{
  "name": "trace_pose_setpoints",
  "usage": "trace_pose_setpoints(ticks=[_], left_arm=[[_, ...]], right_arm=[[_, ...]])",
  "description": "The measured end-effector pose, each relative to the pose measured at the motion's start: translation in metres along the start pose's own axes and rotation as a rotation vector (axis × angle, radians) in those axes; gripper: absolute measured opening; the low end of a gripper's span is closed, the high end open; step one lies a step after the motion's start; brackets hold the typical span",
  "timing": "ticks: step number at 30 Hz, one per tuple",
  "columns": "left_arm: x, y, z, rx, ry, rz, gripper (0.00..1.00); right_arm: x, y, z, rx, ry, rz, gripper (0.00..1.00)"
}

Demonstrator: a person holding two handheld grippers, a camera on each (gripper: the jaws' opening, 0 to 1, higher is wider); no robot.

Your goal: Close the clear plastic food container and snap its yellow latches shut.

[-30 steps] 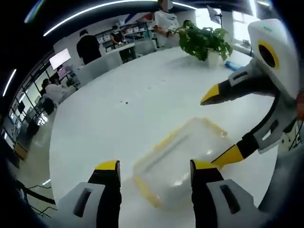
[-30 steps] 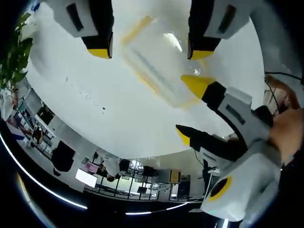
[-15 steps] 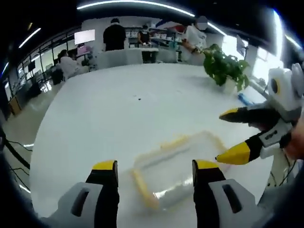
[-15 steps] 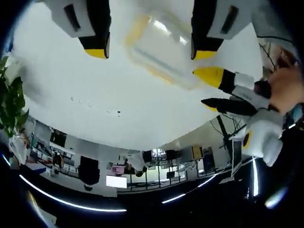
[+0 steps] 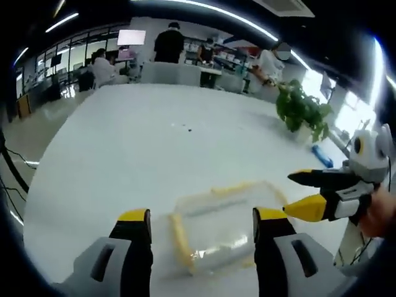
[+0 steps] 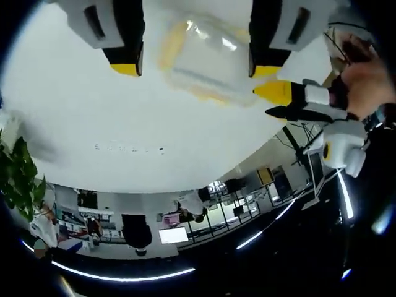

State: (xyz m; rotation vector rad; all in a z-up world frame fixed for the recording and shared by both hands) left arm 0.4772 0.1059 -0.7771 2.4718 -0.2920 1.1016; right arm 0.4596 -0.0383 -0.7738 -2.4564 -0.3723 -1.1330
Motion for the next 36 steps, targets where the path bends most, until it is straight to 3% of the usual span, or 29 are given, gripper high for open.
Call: trace_pose_setpoints(ticks=[3, 8, 11, 17, 18, 19, 26, 27, 28, 29, 30, 36], left_arm=[[-0.003, 0.002, 0.001, -0.008, 0.01, -0.057, 0.65], [-0.013, 0.006, 0.005, -0.021, -0.01, -0.084, 0.59], [-0.016, 0.007, 0.008, -0.018, -0.012, -0.102, 0.61], [-0.032, 0.004, 0.01, -0.011, -0.06, -0.081, 0.55], [-0.031, 0.005, 0.013, -0.023, -0.035, -0.114, 0.55], [-0.031, 0.007, 0.015, -0.03, -0.023, -0.147, 0.55], [-0.033, 0.009, 0.012, -0.022, -0.026, -0.175, 0.52], [-0.036, 0.012, 0.011, -0.023, -0.034, -0.219, 0.51], [-0.044, 0.012, 0.008, -0.03, -0.088, -0.221, 0.49], [-0.038, 0.007, 0.016, -0.015, -0.014, -0.21, 0.49], [-0.04, 0.01, 0.014, -0.024, -0.032, -0.219, 0.49], [-0.039, 0.007, 0.015, -0.022, -0.017, -0.222, 0.49]], right_arm=[[-0.004, -0.004, 0.003, 0.014, 0.0, 0.015, 0.67], [-0.013, -0.006, 0.008, 0.015, -0.026, -0.003, 0.67], [-0.017, -0.009, 0.011, 0.021, -0.041, -0.002, 0.66], [-0.025, -0.004, 0.015, -0.026, -0.076, -0.02, 0.62], [-0.028, -0.001, 0.014, -0.048, -0.085, -0.032, 0.59], [-0.023, -0.002, 0.016, -0.047, -0.04, -0.009, 0.58], [-0.024, -0.004, 0.019, -0.095, -0.027, 0.061, 0.54], [-0.032, -0.004, 0.019, -0.099, -0.045, 0.09, 0.53], [-0.03, -0.004, 0.02, -0.108, -0.019, 0.1, 0.53], [-0.029, -0.004, 0.021, -0.112, -0.015, 0.11, 0.52], [-0.03, -0.003, 0.021, -0.114, -0.009, 0.108, 0.52], [-0.029, -0.003, 0.021, -0.115, 0.001, 0.105, 0.52]])
Point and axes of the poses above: the point that each gripper's makers call its tool centre point, and the gripper's own axes: z roughly forward along the fingers, y roughly to its right, x roughly out of its top, the point moved 3 cm from there along -z, roughly backward along the fingers, and after that the axes turned 2 degrees about -x, right-handed, at the moved point
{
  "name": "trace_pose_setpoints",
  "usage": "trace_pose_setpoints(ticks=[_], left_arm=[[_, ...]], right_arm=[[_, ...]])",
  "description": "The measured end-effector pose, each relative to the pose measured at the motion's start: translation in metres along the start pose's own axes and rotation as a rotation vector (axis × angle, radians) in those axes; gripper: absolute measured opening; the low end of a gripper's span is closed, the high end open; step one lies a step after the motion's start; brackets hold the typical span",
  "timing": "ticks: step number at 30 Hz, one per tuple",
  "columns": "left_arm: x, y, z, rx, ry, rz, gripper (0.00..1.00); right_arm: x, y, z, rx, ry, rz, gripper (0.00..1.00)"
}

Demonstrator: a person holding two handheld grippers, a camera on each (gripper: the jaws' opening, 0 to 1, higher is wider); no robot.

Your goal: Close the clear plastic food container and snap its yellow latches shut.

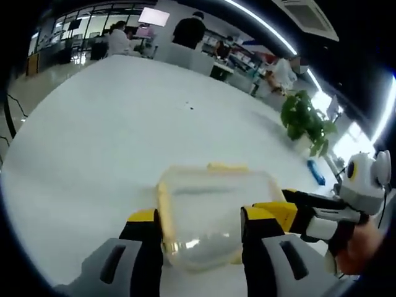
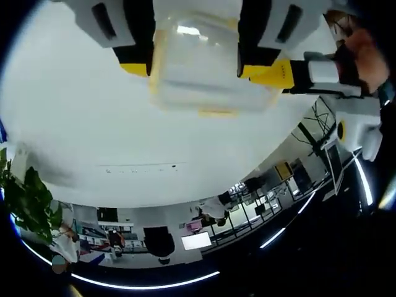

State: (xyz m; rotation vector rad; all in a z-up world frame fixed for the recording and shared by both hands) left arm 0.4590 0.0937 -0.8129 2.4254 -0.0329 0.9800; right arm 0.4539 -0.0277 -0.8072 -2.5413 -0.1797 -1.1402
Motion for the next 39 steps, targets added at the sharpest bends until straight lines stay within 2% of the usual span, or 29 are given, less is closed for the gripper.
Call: trace_pose_setpoints(ticks=[16, 39], left_arm=[[0.009, -0.006, -0.001, 0.011, 0.007, 0.011, 0.49], [0.048, -0.017, 0.029, 0.005, 0.033, 0.023, 0.5]], right_arm=[[0.006, -0.003, 0.007, -0.002, 0.042, -0.007, 0.5], [0.042, 0.008, 0.043, -0.011, 0.065, -0.014, 0.5]])
Point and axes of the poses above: the point that each gripper's makers call its tool centre point, and the gripper's own axes: z roughly forward along the fingers, y roughly to its right, x roughly out of its top, the point moved 3 cm from there along -z, roughly backward along the fingers, and after that the axes turned 2 degrees about -x, right-handed, at the moved point
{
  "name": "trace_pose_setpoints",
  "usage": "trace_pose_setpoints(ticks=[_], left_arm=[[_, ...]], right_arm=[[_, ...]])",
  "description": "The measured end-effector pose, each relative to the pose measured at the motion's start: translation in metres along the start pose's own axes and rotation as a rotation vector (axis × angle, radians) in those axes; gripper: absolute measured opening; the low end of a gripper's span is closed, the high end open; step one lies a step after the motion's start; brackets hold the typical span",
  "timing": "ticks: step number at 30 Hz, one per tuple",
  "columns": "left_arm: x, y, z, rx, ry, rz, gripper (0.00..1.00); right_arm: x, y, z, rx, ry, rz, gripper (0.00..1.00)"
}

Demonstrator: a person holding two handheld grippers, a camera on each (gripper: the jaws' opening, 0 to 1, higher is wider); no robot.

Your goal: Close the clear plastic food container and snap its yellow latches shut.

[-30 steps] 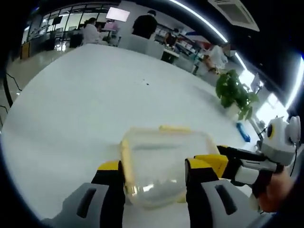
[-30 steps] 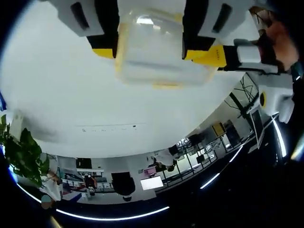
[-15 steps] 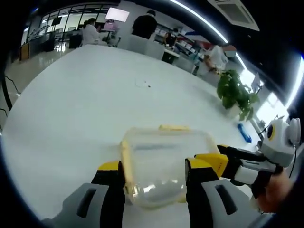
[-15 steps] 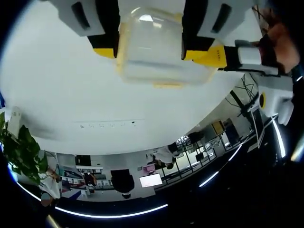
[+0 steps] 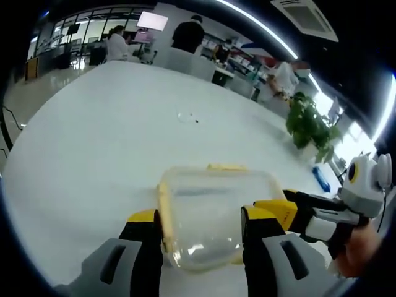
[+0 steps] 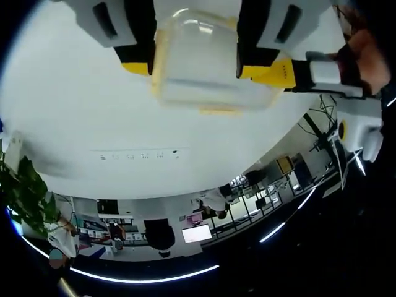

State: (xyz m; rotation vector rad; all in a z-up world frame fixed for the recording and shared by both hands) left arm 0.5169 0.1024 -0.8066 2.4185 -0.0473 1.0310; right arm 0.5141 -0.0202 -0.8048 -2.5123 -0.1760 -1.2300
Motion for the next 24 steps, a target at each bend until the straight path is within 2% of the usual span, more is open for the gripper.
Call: trace_pose_setpoints(ticks=[8, 24], left_arm=[[0.0082, -0.0044, 0.0045, -0.002, 0.003, -0.001, 0.5], [0.007, -0.0065, 0.0032, 0.0, 0.006, -0.008, 0.51]], right_arm=[[0.0056, -0.0007, 0.0077, 0.001, 0.002, 0.005, 0.51], [0.0064, -0.0005, 0.0086, 0.004, 0.02, 0.017, 0.52]])
Point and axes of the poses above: the point that each gripper's makers call its tool centre point, and the gripper's own axes: z roughly forward along the fingers, y roughly to its right, x roughly out of its top, the point moved 3 cm from there along -z, roughly backward along the fingers, and after that the axes turned 2 degrees about -x, right-handed, at the moved point
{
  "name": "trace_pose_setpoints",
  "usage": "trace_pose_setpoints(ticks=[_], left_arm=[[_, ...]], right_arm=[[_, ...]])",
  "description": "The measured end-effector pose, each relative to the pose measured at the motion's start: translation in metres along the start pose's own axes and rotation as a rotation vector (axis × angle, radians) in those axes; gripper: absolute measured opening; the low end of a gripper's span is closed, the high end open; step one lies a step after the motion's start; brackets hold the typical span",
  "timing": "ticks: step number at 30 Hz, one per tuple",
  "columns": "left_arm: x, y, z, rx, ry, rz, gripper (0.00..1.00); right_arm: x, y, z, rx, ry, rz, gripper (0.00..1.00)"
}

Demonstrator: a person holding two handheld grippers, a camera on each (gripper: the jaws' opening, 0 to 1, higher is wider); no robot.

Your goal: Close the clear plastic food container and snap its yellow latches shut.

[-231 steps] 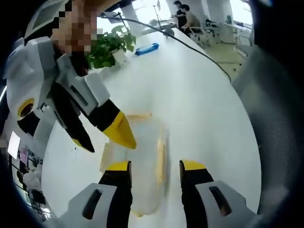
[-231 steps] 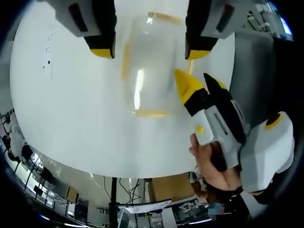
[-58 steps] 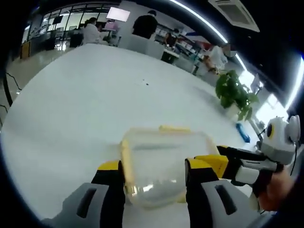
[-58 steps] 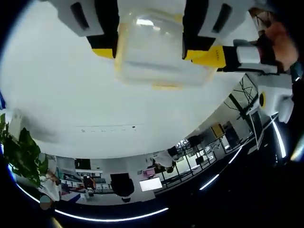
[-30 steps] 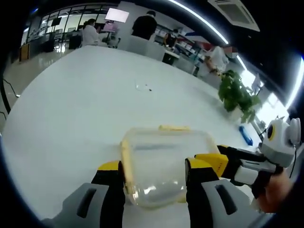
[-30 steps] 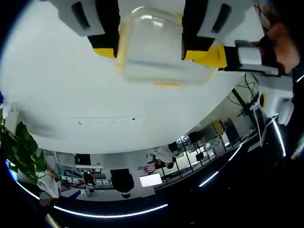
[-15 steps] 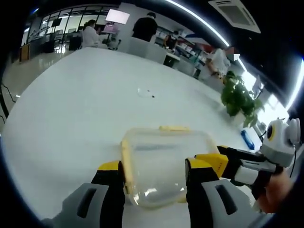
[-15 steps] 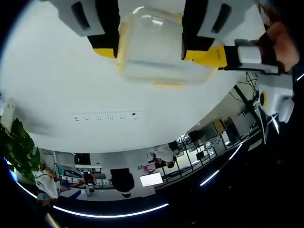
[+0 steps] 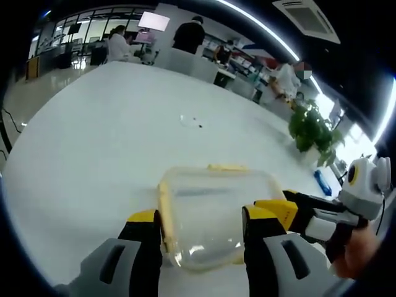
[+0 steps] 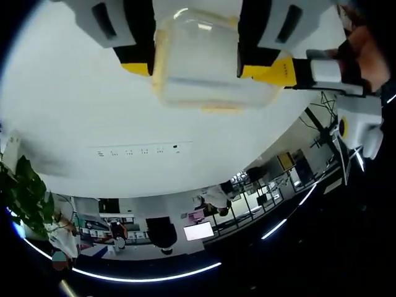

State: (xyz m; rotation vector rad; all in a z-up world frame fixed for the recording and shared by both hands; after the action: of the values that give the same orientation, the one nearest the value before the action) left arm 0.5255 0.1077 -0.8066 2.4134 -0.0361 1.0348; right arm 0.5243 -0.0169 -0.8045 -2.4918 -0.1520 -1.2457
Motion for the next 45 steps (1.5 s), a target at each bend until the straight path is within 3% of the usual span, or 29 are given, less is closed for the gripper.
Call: trace_pose_setpoints(ticks=[6, 9, 12, 16, 18, 21, 25, 32, 41, 45], left_arm=[[0.002, -0.005, -0.002, 0.019, 0.013, 0.025, 0.58], [0.007, -0.007, -0.007, 0.03, 0.04, 0.052, 0.58], [0.012, -0.012, -0.01, 0.039, 0.077, 0.031, 0.73], [0.017, -0.025, -0.016, 0.082, 0.124, 0.066, 0.89], [0.021, -0.031, -0.021, 0.103, 0.16, 0.059, 0.99], [0.018, -0.029, -0.027, 0.082, 0.152, 0.042, 0.99], [0.016, -0.021, -0.034, 0.073, 0.146, 0.095, 0.99], [0.012, -0.014, -0.044, 0.045, 0.129, 0.05, 0.99], [0.01, -0.003, -0.082, 0.037, 0.145, 0.061, 0.99], [0.007, 0.001, -0.109, 0.049, 0.156, 0.109, 0.98]], right_arm=[[0.006, -0.001, -0.002, 0.011, 0.019, -0.017, 0.55], [0.01, -0.005, -0.002, 0.058, 0.048, 0.019, 0.64], [0.008, -0.007, -0.002, 0.085, 0.045, 0.015, 0.78], [0.01, -0.001, -0.004, 0.084, 0.078, -0.01, 1.0], [0.01, 0.002, -0.008, 0.071, 0.077, -0.012, 1.0], [0.009, -0.001, -0.011, 0.077, 0.068, -0.037, 1.0], [0.006, -0.005, -0.017, 0.097, 0.047, -0.081, 1.0], [0.012, -0.007, -0.034, 0.1, 0.056, -0.123, 1.0], [0.015, -0.019, -0.068, 0.106, 0.067, -0.163, 1.0], [0.016, -0.028, -0.088, 0.112, 0.078, -0.187, 1.0]])
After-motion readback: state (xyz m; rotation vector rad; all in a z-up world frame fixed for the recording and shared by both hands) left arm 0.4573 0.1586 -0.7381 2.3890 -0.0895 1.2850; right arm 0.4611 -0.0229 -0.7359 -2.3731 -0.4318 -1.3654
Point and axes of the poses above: the point that each gripper's makers call its tool centre point, and the gripper's own axes: z roughly forward along the fingers, y roughly to its right, x roughly out of its top, the point moved 3 cm from there along -z, roughly backward along the fingers, and after that the axes turned 2 degrees about -x, right-handed, at the moved point
